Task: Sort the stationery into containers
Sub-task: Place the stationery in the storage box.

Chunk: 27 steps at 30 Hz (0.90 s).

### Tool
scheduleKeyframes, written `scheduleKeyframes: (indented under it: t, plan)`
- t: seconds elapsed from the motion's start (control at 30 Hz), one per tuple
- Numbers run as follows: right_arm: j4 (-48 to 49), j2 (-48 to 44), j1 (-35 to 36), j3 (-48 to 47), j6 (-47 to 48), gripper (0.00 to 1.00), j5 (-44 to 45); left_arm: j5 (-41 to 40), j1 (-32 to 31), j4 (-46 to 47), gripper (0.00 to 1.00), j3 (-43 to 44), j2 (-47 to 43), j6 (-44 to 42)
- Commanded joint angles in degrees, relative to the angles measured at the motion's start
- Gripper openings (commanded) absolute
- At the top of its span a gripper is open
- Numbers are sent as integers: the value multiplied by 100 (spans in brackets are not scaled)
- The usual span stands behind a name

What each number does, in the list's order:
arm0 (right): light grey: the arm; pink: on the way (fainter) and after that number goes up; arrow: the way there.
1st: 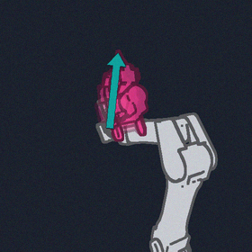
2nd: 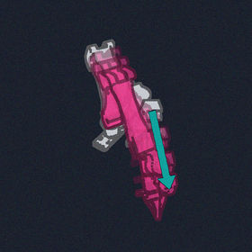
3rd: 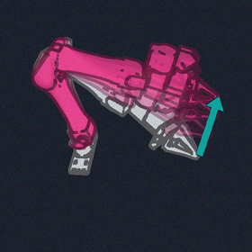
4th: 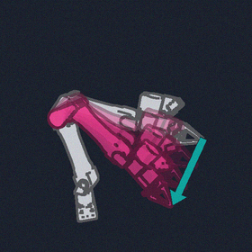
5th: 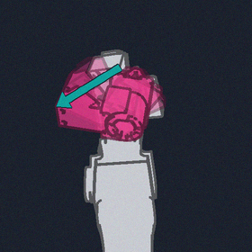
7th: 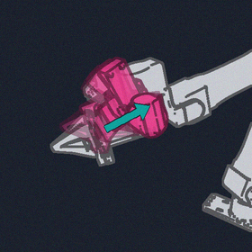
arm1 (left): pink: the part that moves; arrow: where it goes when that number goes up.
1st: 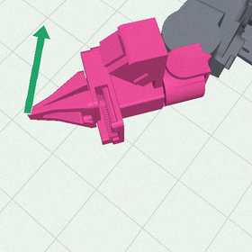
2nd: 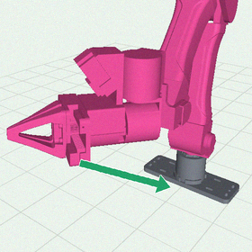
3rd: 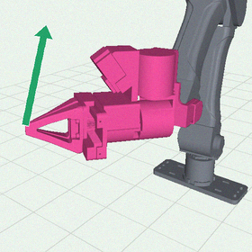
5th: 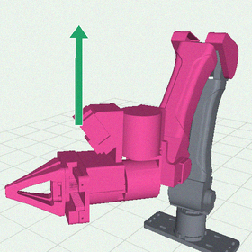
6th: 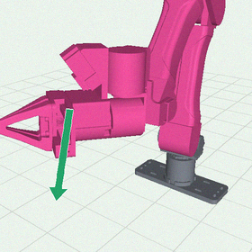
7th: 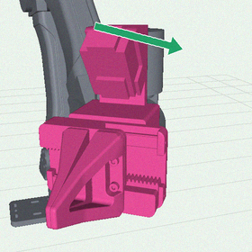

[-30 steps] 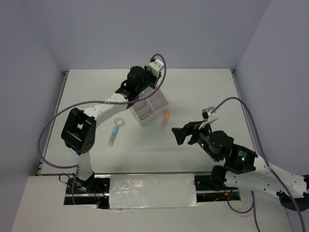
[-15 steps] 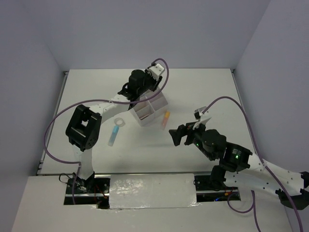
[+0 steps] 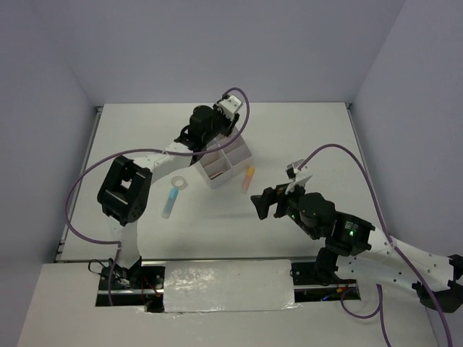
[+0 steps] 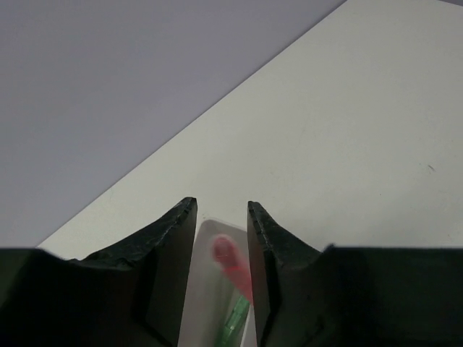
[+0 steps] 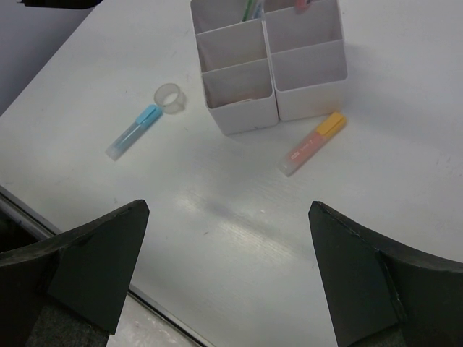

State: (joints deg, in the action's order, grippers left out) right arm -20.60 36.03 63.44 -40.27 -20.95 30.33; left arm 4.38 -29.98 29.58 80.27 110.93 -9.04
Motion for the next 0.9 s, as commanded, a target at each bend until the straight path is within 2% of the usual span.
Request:
scheduleKeyframes:
  t: [0.0, 0.03, 0.1, 0.13, 0.23, 0.43, 0.57, 0.6, 0.67, 0.87]
  plan:
    - [197, 115, -16, -157, 30, 100, -44, -16, 27, 330, 44, 102, -3, -63]
    - [179, 115, -16, -165, 21, 100, -44, -103, 36, 59, 36, 347, 85, -63]
    - [135, 45, -16, -130, -5, 100, -9, -52, 62, -102, 28, 489, 253, -72]
    - [144, 10, -16, -87, 3, 100, 17, -112, 53, 116, 27, 359, 184, -63]
    - [153, -87, -25, -77, 21, 100, 26, -166, 71, 381, 27, 103, 51, -54]
    - [170, 70, -16, -183, 65, 100, 8, -25, 106, 232, 26, 165, -63, -186]
    - [232, 158, -25, -139, 74, 100, -53, -51, 141, 311, 45, 59, -81, -168]
    - [232, 159, -25, -130, 56, 100, -53, -78, 141, 372, 61, -2, -89, -151]
    - [223, 167, -16, -113, 65, 100, -53, -148, 150, 408, 80, -46, -116, -81]
    - [153, 211, -33, -77, -197, 100, 201, -148, 141, 417, 87, -99, -423, 138]
